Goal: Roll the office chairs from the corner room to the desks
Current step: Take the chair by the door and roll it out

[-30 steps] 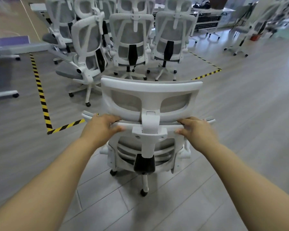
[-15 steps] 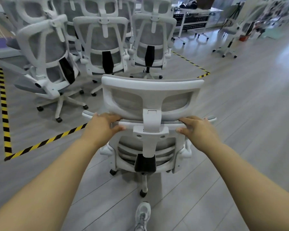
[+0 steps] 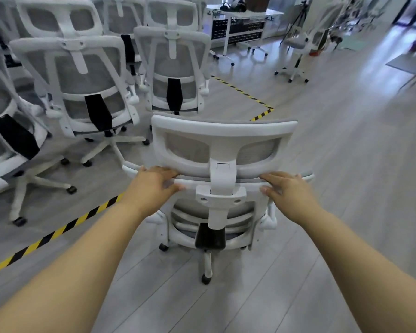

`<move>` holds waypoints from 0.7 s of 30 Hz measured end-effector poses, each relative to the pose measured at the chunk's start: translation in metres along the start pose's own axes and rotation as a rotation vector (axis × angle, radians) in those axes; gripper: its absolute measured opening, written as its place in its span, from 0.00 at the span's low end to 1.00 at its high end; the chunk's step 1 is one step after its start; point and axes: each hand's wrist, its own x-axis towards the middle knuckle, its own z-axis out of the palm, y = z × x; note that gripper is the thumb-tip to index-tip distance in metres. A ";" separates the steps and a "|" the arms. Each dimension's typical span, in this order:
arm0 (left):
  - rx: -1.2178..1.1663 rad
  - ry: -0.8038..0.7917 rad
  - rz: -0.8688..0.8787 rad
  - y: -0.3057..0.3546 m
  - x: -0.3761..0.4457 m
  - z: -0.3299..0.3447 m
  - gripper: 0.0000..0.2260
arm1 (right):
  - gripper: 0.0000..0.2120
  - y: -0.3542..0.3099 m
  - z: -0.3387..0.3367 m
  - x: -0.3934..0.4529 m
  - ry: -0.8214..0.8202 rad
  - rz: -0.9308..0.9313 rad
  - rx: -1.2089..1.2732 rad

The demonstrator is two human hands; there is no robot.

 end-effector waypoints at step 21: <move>-0.115 0.068 -0.045 0.103 0.396 0.105 0.18 | 0.16 0.213 -0.102 0.339 -0.013 0.022 0.001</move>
